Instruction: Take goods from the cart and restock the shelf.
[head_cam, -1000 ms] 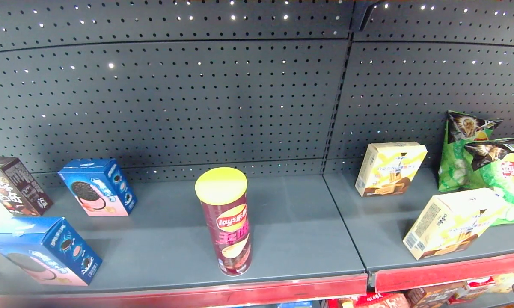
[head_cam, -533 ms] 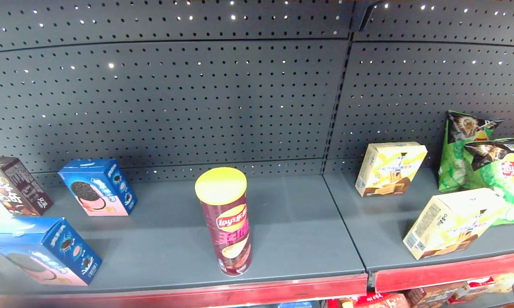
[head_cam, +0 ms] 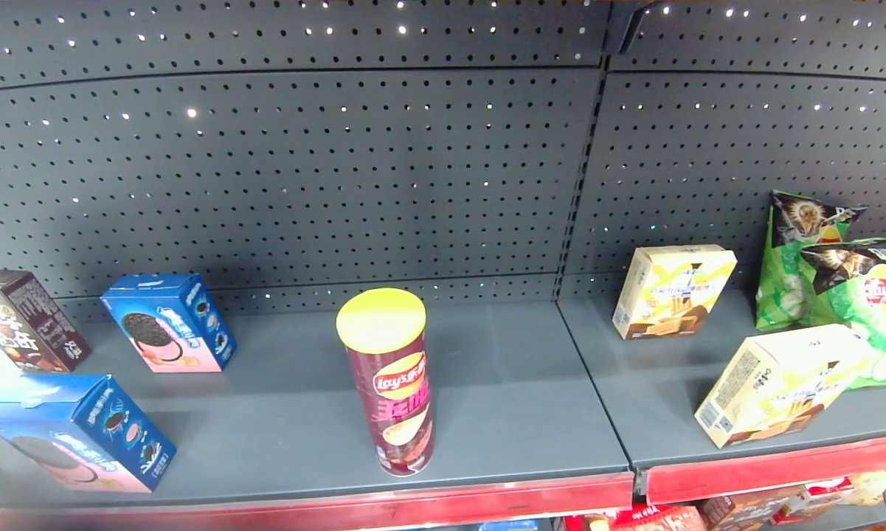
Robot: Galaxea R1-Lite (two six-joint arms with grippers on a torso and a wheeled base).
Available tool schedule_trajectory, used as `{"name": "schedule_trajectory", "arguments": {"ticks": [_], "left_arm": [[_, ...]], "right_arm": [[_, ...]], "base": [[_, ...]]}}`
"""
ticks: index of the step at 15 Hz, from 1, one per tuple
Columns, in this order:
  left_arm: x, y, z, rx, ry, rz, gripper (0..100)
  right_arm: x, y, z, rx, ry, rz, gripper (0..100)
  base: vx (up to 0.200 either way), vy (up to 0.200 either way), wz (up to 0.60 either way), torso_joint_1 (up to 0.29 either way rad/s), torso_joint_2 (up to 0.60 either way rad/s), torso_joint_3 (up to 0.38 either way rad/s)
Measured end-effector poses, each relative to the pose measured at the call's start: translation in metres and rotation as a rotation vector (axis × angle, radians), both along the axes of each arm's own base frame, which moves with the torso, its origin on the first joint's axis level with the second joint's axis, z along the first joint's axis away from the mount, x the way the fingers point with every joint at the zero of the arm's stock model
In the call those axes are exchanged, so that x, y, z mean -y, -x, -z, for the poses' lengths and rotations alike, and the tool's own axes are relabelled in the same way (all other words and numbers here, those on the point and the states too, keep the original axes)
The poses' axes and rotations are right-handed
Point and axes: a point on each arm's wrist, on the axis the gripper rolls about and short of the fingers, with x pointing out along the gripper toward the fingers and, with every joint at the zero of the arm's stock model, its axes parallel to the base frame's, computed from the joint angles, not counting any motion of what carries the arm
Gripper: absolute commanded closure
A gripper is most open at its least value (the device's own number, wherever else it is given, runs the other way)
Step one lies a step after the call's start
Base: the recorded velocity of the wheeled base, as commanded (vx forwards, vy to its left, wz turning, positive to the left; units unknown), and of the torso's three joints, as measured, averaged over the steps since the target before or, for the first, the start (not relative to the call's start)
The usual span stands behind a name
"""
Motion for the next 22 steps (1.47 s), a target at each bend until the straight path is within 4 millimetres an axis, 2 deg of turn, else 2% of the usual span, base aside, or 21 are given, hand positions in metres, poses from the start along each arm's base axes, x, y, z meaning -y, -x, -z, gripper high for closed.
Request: {"name": "schedule_trajectory", "arguments": {"ticks": [2,5,9,12,15,22], "left_arm": [[0.000,0.000,0.000,0.000,0.000,0.000,0],[0.000,0.000,0.000,0.000,0.000,0.000,0],[0.000,0.000,0.000,-0.001,0.000,0.000,0],[0.000,0.000,0.000,-0.001,-0.001,0.000,0],[0.000,0.000,0.000,-0.002,0.000,0.000,0],[0.000,0.000,0.000,-0.002,-0.001,0.000,0]], "right_arm": [[0.000,0.001,-0.005,0.033,0.009,-0.025,100],[0.000,-0.005,-0.027,0.100,0.028,-0.099,100],[0.000,-0.018,-0.068,0.115,0.025,-0.366,100],[0.000,-0.026,-0.087,0.095,0.011,-0.534,100],[0.001,-0.034,-0.095,0.061,-0.014,-0.646,100],[0.005,-0.051,-0.099,0.016,-0.022,-0.625,100]], "base": [[0.000,0.000,0.00,0.000,0.00,0.000],[0.000,0.000,0.00,0.000,0.00,0.000],[0.000,0.000,0.00,0.000,0.00,0.000],[0.000,0.000,0.00,0.000,0.00,0.000],[0.000,0.000,0.00,0.000,0.00,0.000],[0.000,0.000,0.00,0.000,0.00,0.000]]}}
